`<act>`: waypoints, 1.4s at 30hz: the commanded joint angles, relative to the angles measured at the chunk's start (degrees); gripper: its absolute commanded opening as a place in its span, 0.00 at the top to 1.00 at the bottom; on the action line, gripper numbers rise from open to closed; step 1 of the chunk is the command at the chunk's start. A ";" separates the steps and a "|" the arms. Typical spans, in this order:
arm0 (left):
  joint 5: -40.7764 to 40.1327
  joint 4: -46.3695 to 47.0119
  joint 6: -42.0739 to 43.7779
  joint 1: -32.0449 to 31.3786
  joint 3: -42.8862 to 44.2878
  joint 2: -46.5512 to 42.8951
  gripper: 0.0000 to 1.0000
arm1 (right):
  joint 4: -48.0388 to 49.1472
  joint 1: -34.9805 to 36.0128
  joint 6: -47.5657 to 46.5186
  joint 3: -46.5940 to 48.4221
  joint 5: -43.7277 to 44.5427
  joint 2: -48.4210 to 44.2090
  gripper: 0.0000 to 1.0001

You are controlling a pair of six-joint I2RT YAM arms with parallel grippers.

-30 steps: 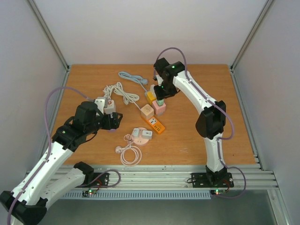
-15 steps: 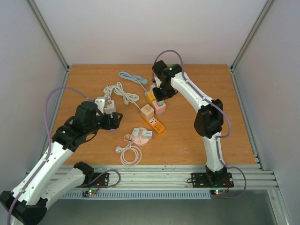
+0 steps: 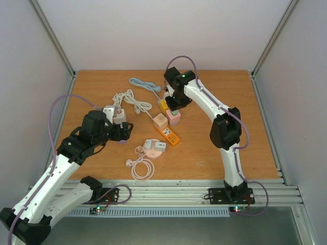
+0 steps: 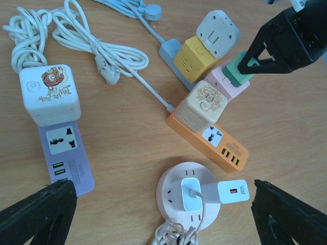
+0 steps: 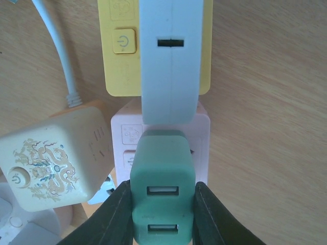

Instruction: Insert the plug

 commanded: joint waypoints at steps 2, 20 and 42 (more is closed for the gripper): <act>-1.22 0.34 0.71 -0.09 -0.55 0.50 0.06 | -0.74 1.67 0.73 -3.63 5.20 7.28 0.96; -7.92 -2.93 -9.71 -0.09 4.18 0.41 0.01 | 3.45 2.39 2.57 -0.72 3.05 -4.57 0.48; -11.23 -10.39 -7.59 -0.09 5.40 -16.43 0.01 | 22.28 2.41 14.97 -55.55 20.15 -64.37 0.09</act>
